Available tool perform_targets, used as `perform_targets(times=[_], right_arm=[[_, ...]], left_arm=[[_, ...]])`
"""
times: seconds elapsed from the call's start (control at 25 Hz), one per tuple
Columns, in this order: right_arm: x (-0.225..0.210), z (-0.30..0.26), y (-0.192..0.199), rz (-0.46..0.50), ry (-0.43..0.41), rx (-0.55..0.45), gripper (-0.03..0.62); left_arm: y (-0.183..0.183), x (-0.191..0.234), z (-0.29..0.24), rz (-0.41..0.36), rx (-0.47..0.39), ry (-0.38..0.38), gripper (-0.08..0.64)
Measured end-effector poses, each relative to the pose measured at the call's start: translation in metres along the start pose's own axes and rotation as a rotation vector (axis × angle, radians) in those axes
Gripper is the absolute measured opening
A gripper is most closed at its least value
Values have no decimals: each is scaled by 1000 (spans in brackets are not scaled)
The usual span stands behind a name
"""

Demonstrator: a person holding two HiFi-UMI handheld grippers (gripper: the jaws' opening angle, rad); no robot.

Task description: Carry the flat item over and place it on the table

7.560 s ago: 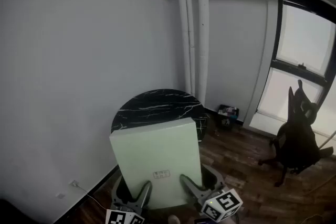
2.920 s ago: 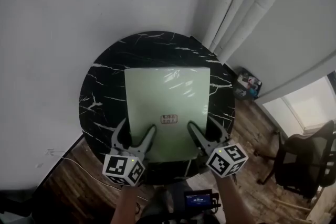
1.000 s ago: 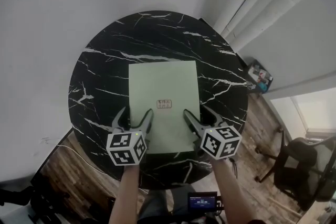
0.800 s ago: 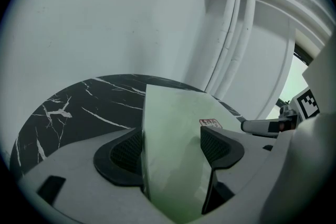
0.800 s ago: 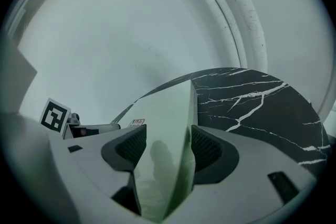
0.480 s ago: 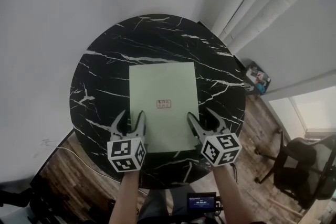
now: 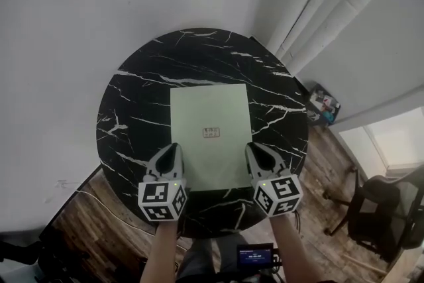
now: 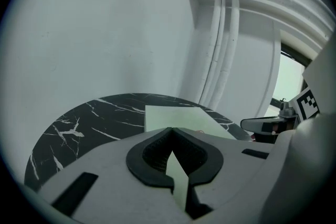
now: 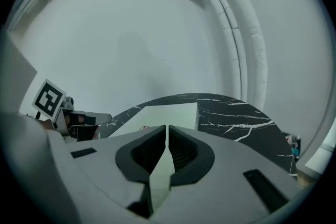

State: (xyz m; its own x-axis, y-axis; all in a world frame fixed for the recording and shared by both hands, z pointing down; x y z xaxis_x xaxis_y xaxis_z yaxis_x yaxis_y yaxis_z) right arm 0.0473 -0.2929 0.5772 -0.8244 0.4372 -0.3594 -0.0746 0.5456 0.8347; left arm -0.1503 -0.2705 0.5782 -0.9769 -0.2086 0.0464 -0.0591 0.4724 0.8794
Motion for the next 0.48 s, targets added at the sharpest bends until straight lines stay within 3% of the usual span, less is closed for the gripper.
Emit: perform_targets(times=[0.48], right_arm=[[41, 30, -54, 92, 18, -111, 25]], left_arm=[[-47, -26, 27, 69, -122, 156, 11]])
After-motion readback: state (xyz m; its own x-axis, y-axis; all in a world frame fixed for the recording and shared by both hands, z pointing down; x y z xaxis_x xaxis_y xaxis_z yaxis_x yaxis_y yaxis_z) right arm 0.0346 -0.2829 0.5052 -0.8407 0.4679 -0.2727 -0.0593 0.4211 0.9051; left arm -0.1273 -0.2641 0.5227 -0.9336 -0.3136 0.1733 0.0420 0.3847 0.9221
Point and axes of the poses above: the fingertips, and each gripper's own axes: z backward along the fingers, x to its left, y out of its underside, the point moved 1 cm from there along z, backward along the fingers, and after that the axes turned 9 degrees about -z, right-handed, at the moved point
